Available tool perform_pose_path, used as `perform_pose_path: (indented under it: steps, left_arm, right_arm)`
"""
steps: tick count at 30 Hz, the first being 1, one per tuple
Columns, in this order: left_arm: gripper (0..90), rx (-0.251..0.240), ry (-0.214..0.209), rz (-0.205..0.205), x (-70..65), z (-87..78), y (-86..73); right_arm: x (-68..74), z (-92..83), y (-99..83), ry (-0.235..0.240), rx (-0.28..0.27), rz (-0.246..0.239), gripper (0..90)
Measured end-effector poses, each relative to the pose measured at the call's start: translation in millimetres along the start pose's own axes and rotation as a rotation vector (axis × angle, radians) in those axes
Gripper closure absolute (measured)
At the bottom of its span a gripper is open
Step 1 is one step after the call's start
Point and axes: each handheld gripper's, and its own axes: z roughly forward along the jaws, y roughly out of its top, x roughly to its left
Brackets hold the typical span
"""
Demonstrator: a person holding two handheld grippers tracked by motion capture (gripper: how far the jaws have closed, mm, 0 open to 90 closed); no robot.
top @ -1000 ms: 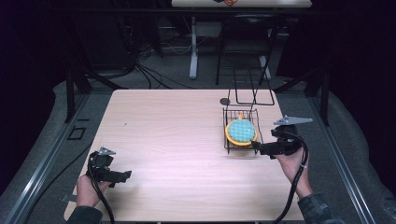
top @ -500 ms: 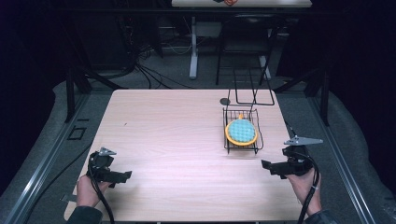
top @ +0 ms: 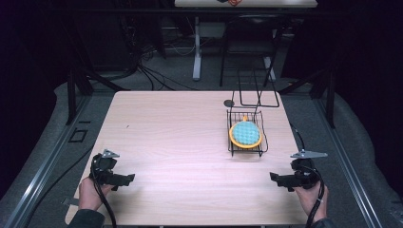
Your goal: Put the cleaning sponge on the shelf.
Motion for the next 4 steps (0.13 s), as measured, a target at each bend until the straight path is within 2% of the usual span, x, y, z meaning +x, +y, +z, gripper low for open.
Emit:
perform_pose_path:
  steps: [4]
  left_arm:
    - [0.5, 0.007, -0.003, 0.003, -0.2, 0.7, 0.3]
  right_arm:
    - [-2.1, 2.2, -0.7, -0.007, 0.019, -0.008, 2.3]
